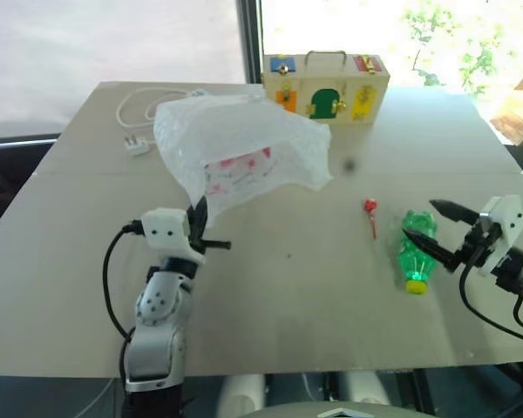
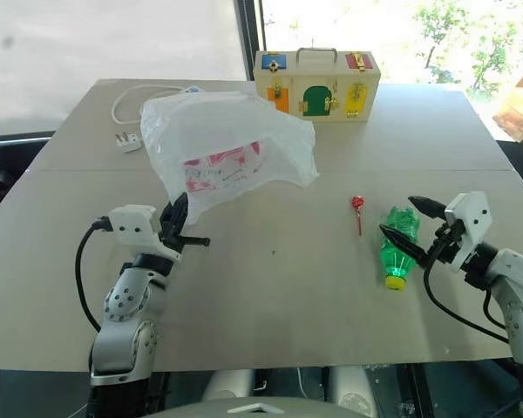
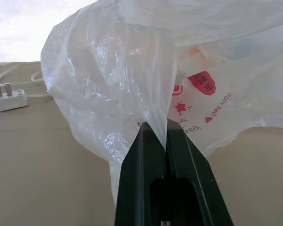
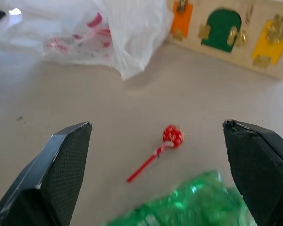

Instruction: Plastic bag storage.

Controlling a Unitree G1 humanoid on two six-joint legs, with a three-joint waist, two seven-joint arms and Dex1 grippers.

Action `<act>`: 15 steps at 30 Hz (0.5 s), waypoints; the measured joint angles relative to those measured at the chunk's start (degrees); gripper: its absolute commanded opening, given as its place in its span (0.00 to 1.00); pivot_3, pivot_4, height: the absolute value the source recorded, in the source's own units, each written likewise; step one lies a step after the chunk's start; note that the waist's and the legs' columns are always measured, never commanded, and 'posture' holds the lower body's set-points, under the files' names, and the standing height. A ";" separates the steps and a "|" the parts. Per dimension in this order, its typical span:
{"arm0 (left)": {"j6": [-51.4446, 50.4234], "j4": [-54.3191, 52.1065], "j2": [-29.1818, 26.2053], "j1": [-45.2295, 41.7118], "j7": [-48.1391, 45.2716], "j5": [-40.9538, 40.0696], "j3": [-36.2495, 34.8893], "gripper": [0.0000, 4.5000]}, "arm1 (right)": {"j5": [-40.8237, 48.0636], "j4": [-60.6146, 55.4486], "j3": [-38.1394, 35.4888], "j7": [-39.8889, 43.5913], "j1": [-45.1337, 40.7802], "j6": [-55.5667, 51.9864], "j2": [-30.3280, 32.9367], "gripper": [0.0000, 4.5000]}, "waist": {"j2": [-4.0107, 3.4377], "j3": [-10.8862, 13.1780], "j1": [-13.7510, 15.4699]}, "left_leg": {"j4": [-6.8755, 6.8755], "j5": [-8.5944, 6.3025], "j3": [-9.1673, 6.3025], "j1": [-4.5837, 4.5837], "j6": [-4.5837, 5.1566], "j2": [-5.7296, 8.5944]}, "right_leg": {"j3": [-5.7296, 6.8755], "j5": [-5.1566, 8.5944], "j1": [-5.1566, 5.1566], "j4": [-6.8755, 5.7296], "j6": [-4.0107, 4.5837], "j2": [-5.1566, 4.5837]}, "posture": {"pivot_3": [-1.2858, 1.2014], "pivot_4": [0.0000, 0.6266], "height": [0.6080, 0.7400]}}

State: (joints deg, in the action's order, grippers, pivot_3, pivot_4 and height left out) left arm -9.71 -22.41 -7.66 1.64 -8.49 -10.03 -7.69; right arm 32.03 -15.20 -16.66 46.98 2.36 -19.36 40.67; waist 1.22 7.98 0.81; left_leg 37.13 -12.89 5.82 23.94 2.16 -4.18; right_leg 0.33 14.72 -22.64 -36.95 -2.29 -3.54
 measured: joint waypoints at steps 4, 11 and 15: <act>-1.88 -1.81 0.25 -1.57 0.10 -1.02 0.49 0.00 | -2.91 -3.86 0.35 -7.10 1.31 -8.88 2.12 1.00 | 0.00 0.00 -0.07 | 0.05 0.00 0.02 0.00 0.00 0.01 | -0.02 0.00 0.00 0.00 0.00 -0.01 | 0.52 0.24 0.94; -2.44 -2.36 0.52 -0.83 0.00 -1.26 1.62 0.00 | 0.79 -15.76 -1.28 -21.05 0.62 -32.09 0.88 1.00 | 0.04 -0.01 -0.05 | 0.05 0.00 -0.07 0.02 0.00 -0.01 | 0.00 0.01 0.00 -0.02 0.01 0.03 | 0.52 0.24 0.94; -2.47 -2.40 0.54 -0.73 -0.02 -1.26 2.09 0.00 | 4.77 -19.37 -2.56 -30.61 -3.23 -46.46 -7.47 1.00 | 0.11 -0.01 -0.14 | 0.06 0.00 -0.08 0.04 0.00 -0.01 | 0.00 0.01 -0.01 -0.01 0.01 0.02 | 0.52 0.24 0.94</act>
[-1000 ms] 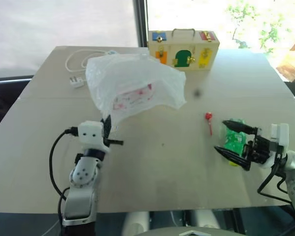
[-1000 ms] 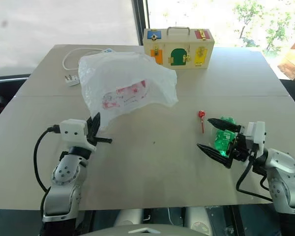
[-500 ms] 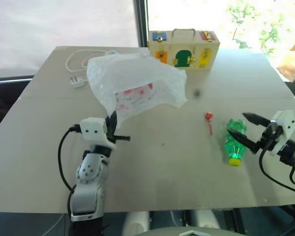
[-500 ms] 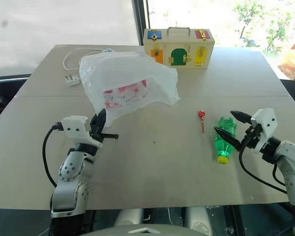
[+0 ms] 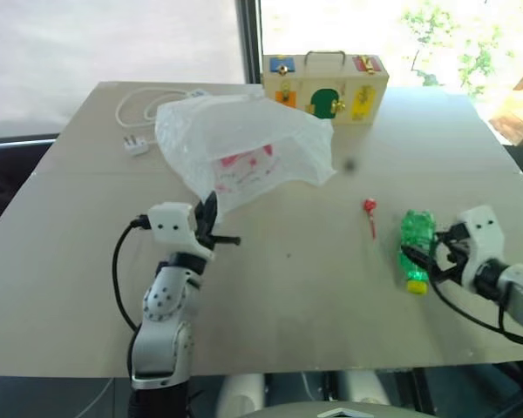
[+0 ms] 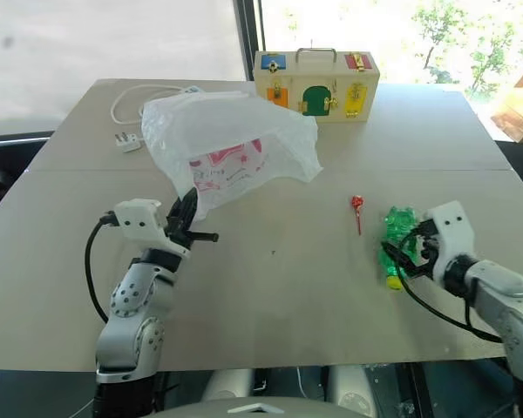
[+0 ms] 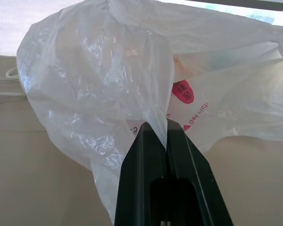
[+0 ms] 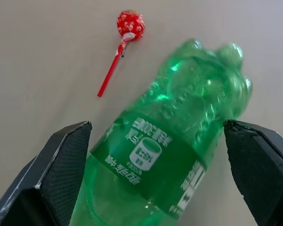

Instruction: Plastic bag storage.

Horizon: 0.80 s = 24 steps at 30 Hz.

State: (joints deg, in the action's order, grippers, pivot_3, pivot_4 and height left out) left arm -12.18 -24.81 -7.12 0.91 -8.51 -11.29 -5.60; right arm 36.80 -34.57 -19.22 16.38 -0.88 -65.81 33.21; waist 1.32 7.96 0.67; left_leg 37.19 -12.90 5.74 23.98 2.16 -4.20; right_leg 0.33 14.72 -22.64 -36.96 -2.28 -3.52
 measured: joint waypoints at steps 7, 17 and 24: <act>0.03 0.00 -0.01 -0.18 0.03 -0.01 0.28 0.00 | 1.54 -0.87 -1.52 -8.25 -2.30 -11.77 -9.39 1.00 | -0.04 0.00 0.10 | 0.02 0.00 -0.08 0.27 0.01 0.02 | 0.06 0.00 -0.16 0.01 0.00 -0.02 | 0.52 0.24 0.94; 0.09 0.00 0.04 0.05 0.05 -0.11 0.40 0.00 | -2.52 1.56 1.81 -6.43 -2.98 -5.60 -7.68 0.72 | -0.06 0.02 -0.02 | 0.07 0.01 -0.14 0.33 0.01 0.06 | 0.11 -0.01 -0.17 0.02 -0.02 0.01 | 0.52 0.24 0.94; 0.12 -0.09 0.57 1.64 -1.21 -1.61 0.92 0.00 | -3.45 0.39 9.73 13.41 -4.75 13.81 1.23 0.72 | -0.18 0.08 -0.31 | 0.13 0.01 -0.25 0.76 0.02 -0.06 | 0.04 -0.17 -0.62 -0.02 -0.30 0.35 | 0.52 0.24 0.94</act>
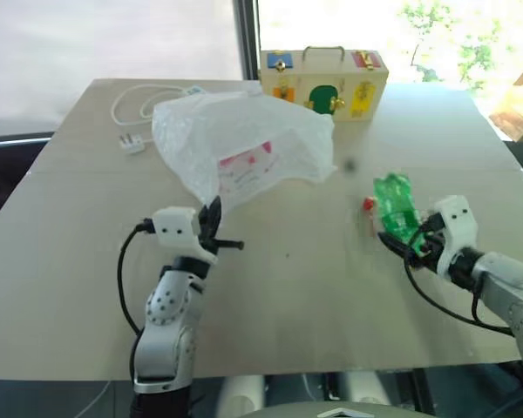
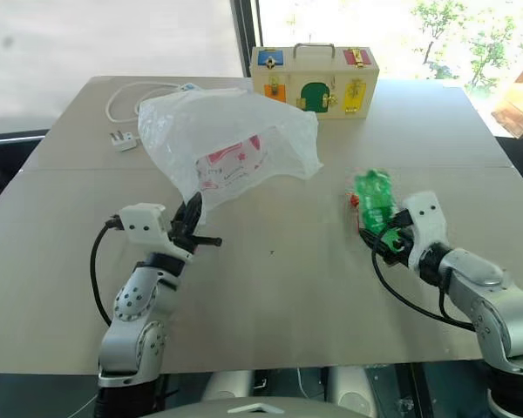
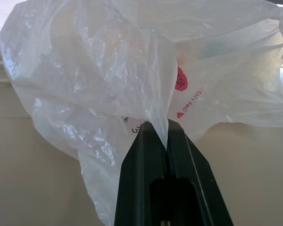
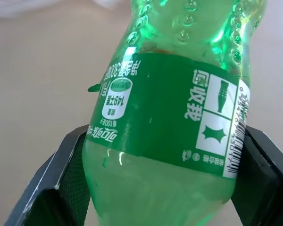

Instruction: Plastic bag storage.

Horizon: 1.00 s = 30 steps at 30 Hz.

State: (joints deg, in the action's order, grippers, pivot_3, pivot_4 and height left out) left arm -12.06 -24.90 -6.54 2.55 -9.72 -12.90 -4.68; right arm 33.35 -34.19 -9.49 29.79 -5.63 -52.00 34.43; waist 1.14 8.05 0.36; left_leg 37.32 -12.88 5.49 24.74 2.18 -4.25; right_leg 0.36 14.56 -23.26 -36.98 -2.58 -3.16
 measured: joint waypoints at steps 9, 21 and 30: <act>-0.28 -3.75 -5.73 3.85 -11.19 -8.10 2.38 0.00 | -0.49 18.06 16.61 8.58 -19.48 0.43 -6.71 0.72 | 0.03 0.04 -1.07 | 0.08 0.01 0.08 0.00 -0.01 -0.03 | -0.08 0.00 -0.08 -0.12 0.06 0.00 | 0.52 0.24 0.94; -1.03 -6.84 -11.60 10.57 -20.17 -12.05 4.39 0.00 | -5.73 65.19 12.71 1.60 -50.23 11.07 -34.23 0.95 | -0.15 0.36 -1.32 | 0.08 0.02 0.62 0.06 -0.05 -0.06 | -0.24 0.00 -0.51 -0.78 0.06 0.01 | 0.52 0.24 0.94; 1.01 -3.76 -4.43 6.25 -14.54 -9.89 6.18 0.00 | -11.54 82.07 7.47 -10.32 -57.57 28.83 -43.01 0.99 | -0.17 0.37 -1.22 | 0.09 0.03 0.63 0.12 -0.09 0.03 | -0.14 -0.01 -0.48 -0.75 0.04 -0.21 | 0.52 0.24 0.94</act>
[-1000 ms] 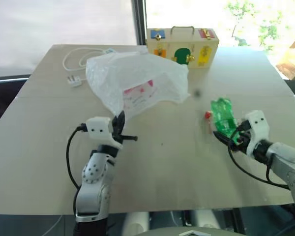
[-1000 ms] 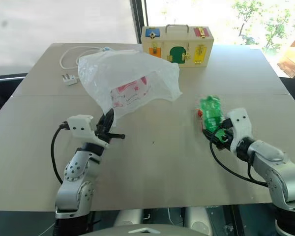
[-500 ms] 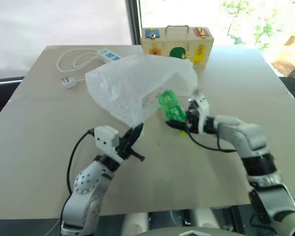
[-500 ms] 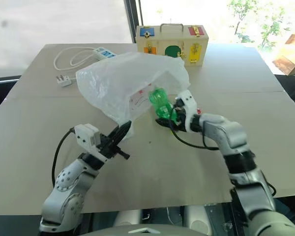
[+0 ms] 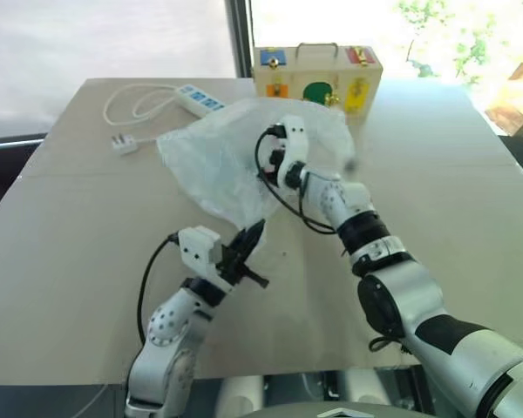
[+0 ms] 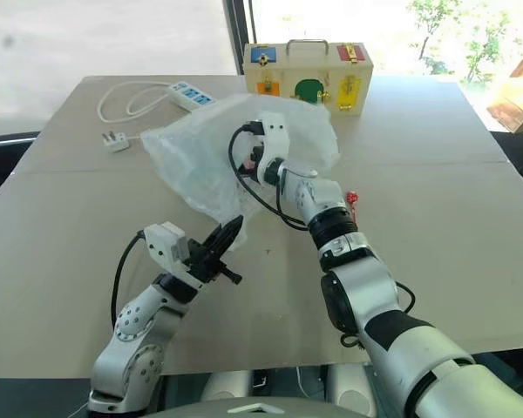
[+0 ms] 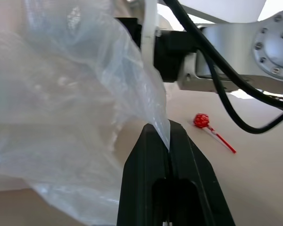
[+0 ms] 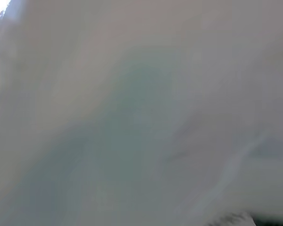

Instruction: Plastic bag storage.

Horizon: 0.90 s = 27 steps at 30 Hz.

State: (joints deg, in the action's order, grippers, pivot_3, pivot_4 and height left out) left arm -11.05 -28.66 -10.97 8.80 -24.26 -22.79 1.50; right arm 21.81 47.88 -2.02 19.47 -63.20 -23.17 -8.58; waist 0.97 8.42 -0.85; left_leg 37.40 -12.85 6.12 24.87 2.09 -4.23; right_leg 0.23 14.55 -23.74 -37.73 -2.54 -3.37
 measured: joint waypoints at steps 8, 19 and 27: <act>0.83 0.77 1.00 1.04 1.86 -0.22 -3.21 0.00 | -3.15 -26.27 8.43 18.57 17.15 -6.19 20.31 0.99 | -0.02 0.02 0.42 | 0.02 0.00 -0.07 0.03 0.02 0.08 | 0.08 0.00 0.02 0.02 -0.01 -0.20 | 0.52 0.24 0.94; -0.44 0.99 1.30 0.36 1.89 -2.13 -2.96 0.00 | -11.27 -38.48 4.78 11.54 29.19 -8.87 34.54 0.99 | -0.03 0.02 -0.42 | 0.02 0.01 0.02 -0.15 0.00 -0.05 | -0.19 0.03 0.01 -0.12 0.02 0.18 | 0.52 0.24 0.94; -1.59 0.99 1.00 -0.08 1.51 -2.13 -1.25 0.00 | -11.62 -40.45 3.71 6.43 33.15 -15.58 28.93 0.93 | -0.04 0.01 -0.26 | 0.02 0.01 -0.01 -0.19 0.00 -0.07 | -0.21 0.03 0.01 -0.14 0.02 0.24 | 0.52 0.24 0.94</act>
State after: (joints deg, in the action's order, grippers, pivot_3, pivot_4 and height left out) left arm -12.64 -27.66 -9.97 8.72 -22.75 -24.92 0.25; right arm 10.19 7.43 1.69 25.90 -30.05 -38.75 20.35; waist 0.94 8.43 -1.12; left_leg 37.42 -12.84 6.11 24.68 2.09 -4.29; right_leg 0.01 14.57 -23.72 -37.87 -2.52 -3.14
